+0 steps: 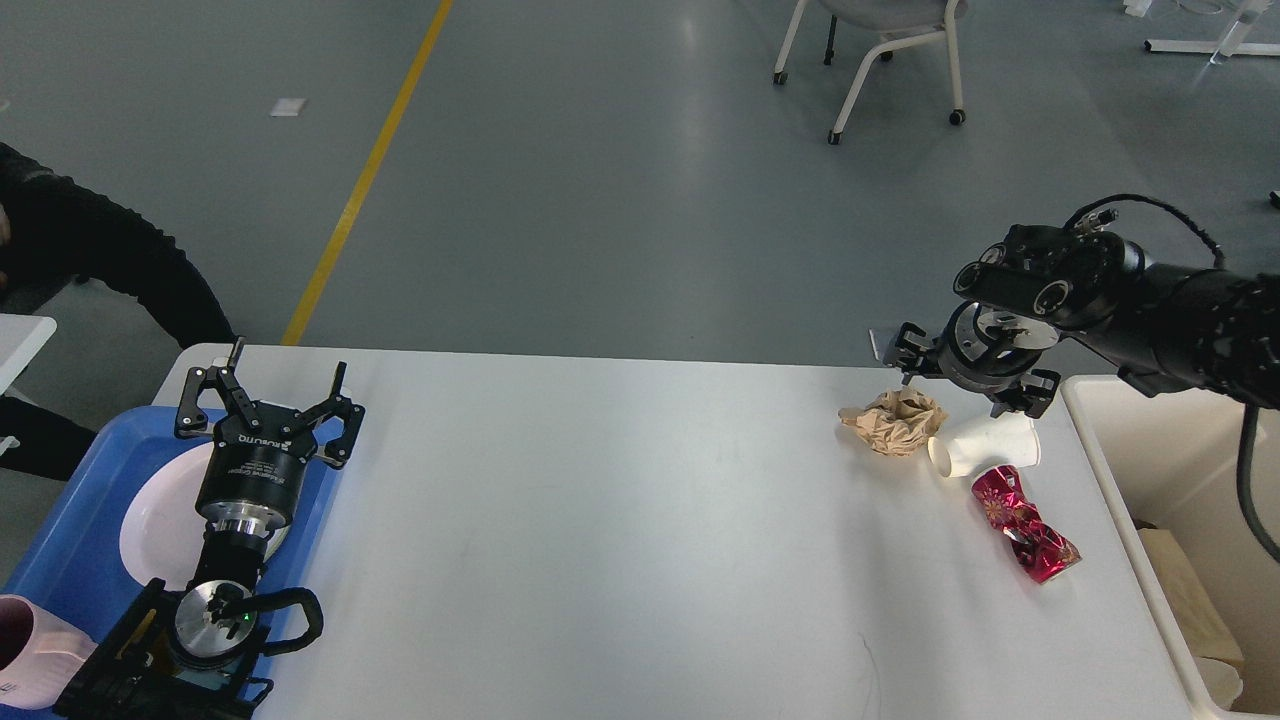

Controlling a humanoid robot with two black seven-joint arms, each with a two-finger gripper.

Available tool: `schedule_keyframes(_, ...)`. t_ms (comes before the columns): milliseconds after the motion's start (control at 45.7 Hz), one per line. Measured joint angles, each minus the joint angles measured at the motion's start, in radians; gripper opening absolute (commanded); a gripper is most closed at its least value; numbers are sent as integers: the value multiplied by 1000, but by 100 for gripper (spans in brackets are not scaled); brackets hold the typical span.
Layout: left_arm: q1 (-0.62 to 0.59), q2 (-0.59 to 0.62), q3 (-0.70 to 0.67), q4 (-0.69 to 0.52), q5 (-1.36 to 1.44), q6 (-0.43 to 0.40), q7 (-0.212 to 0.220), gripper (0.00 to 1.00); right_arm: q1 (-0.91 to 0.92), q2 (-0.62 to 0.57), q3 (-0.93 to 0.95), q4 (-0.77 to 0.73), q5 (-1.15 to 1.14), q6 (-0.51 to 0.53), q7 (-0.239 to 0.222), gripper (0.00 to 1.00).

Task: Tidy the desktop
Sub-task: 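Swing the right gripper over the crumpled brown paper, then lower the right gripper onto the crumpled brown paper and grasp it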

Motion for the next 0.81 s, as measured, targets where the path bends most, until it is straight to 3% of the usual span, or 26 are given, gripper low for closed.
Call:
schedule_keyframes(175,0,0,0,0,0,0,0,96,-219,155,79,-311,0,-60,10,99)
schedule_keyframes(307,0,-1,1,0,0,0,0,96,-317,222,115,-440,-1,-144,12,99)
schedule_keyframes(810,0,-1,1,0,0,-1,1,96,-379,245,184,-473,1,-292,36,98)
